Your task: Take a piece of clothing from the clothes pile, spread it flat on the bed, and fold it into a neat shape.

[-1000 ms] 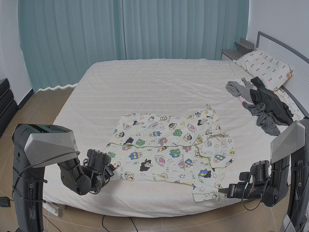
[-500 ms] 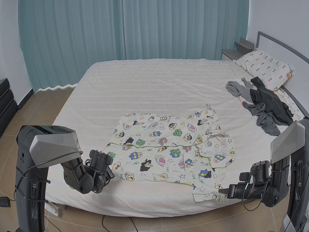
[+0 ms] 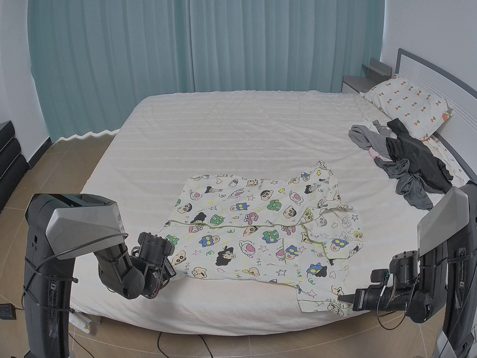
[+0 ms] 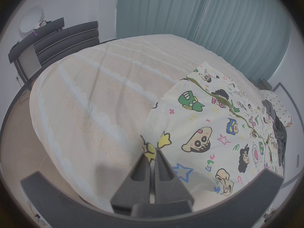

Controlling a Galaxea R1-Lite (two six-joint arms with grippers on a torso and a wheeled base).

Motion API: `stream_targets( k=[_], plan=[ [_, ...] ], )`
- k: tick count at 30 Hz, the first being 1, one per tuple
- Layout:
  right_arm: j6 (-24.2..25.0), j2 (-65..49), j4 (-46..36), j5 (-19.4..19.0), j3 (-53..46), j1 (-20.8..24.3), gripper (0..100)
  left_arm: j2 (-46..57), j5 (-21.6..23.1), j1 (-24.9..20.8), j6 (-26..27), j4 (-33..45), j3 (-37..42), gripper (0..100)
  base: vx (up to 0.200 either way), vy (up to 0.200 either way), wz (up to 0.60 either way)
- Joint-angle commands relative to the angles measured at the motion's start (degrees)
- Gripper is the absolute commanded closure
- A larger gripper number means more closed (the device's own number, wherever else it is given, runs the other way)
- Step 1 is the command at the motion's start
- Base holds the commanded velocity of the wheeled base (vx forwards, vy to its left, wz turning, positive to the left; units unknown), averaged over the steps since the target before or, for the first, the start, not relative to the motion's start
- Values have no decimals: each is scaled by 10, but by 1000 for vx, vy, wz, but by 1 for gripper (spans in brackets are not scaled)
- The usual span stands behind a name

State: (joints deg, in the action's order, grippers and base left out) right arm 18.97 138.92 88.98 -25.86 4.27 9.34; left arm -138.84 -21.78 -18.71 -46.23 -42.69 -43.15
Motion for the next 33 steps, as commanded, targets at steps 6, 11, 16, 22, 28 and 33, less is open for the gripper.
stream_targets(
  k=[6, 11, 16, 22, 28, 33],
  plan=[
    [-41, 21, 5, -14, -28, -19, 100, 30, 0, 2, 0, 0, 38, 100, 0, 0, 0],
    [-41, 26, 5, -13, -18, -18, 100, 31, 0, 3, 1, -3, 43, 100, 0, 0, 0],
    [-40, 31, 5, -9, -8, -13, 100, 32, 0, 3, 1, -2, 44, 100, 0, 0, 0],
    [-42, 36, 5, 7, 2, -5, 0, 30, 0, 3, 1, -3, 44, 100, 0, 0, 0],
    [-61, 47, 5, 9, 20, 12, 0, 32, 0, 3, 2, -3, 44, 100, 0, 0, 0],
    [-63, 49, 5, 10, 32, 35, 0, 33, 0, 4, 2, -2, 41, 100, 0, 0, 0]
  ],
)
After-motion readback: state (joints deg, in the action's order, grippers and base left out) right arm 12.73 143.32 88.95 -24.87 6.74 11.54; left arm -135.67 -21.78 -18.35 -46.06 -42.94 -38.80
